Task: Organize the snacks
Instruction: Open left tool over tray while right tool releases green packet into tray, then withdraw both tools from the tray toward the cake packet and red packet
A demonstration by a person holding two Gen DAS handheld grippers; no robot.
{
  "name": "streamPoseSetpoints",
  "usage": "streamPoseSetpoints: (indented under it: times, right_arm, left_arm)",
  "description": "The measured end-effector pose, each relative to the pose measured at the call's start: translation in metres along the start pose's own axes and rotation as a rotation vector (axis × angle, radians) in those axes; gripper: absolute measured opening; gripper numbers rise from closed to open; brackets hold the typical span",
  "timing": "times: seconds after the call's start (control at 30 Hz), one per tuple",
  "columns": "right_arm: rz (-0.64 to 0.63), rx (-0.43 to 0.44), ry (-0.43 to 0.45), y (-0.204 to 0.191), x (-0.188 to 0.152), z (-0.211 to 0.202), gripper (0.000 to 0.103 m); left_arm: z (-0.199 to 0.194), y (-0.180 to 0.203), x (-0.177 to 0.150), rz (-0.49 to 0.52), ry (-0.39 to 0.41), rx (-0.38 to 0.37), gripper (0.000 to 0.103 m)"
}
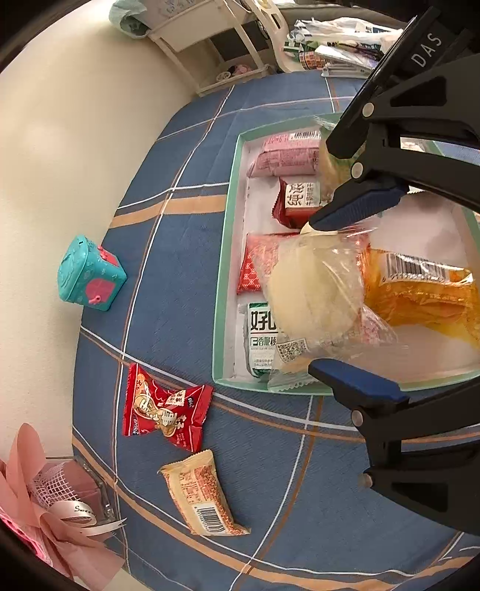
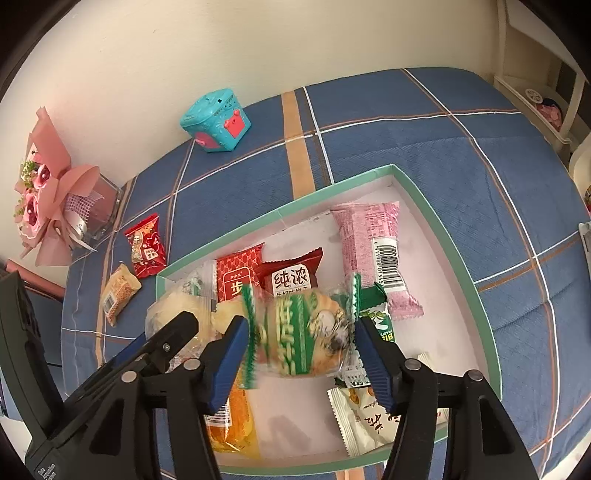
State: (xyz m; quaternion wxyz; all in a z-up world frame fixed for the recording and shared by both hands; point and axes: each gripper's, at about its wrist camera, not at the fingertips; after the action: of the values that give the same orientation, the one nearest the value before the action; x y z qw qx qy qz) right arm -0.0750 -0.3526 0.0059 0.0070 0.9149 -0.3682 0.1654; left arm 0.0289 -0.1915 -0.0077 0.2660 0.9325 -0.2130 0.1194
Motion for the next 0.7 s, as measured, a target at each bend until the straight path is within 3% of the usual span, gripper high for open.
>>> streamPoseSetpoints:
  times: [0.23,0.4,0.7]
  right_arm:
    - [0.007,-0.016,0.002,0.003,0.001,-0.007,0.069]
    - [-0.003,-0.031,0.001,0.002,0.000,-0.014,0.070]
    - [-0.066,-0.047,0.022,-0.014,-0.006,-0.028,0.070]
  left_arm:
    - [-0.011,0.005,-0.002,0.005,-0.010,-0.008,0.073]
    - [-0.020,0.005,-0.003,0.013,-0.012,0.052,0.083]
    - [-0.049,-0.012,0.002,0.003,0.048,0.163,0.084]
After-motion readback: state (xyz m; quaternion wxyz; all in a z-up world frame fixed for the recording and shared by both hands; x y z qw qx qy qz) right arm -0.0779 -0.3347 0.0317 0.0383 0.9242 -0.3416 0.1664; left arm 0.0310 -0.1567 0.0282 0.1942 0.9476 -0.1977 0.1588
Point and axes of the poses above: each gripper's, at about its wrist camera, not at the fingertips, and z roughly the way its jaws point, y to its right, x to its top, and after that the axes turned 11 degrees about -x, right-handed
